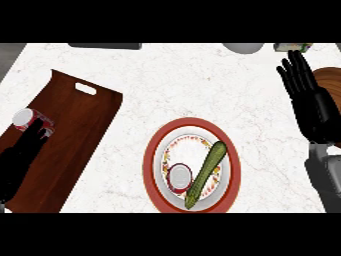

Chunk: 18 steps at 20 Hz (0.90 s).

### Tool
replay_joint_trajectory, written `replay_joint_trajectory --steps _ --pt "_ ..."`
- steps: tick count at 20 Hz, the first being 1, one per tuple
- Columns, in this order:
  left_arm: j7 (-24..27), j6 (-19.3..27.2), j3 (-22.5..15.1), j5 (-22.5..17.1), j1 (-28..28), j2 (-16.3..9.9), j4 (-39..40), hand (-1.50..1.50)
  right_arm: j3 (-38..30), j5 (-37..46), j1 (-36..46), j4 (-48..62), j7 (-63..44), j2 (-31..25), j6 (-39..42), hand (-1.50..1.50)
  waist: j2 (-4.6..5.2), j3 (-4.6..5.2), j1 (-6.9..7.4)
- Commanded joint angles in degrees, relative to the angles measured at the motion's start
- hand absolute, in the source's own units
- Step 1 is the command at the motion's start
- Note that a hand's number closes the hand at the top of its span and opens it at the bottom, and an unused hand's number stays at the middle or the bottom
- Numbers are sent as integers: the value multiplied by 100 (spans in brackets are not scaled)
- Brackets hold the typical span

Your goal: Pick the squash from the plate and place it in the bowl

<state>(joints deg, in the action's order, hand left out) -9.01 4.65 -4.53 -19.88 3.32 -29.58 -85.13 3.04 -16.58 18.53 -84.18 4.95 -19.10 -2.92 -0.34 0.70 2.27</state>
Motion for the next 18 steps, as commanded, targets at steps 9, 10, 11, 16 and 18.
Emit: replay_joint_trajectory --steps 9,10,11,16,18 --pt "217 1140 34 1148 -1141 75 -686 0 -500 627 -1027 464 858 -61 -684 -150 33 -88 -486" --pt "107 1328 -229 1403 -1104 225 -937 0 -151 611 -1631 213 1614 354 -424 -150 15 -89 -405" --pt "141 1356 -235 1508 -1092 253 -863 0 -172 404 -2068 38 2141 125 242 -150 18 -83 -380" --pt "29 1483 -423 1739 -1112 501 -877 0 58 1157 -2518 -921 2263 -839 686 -150 1 -69 -352" --pt "-114 1322 -294 1666 -1576 432 -610 0 308 1561 -2457 -1390 1664 -986 510 -150 13 -63 -373"
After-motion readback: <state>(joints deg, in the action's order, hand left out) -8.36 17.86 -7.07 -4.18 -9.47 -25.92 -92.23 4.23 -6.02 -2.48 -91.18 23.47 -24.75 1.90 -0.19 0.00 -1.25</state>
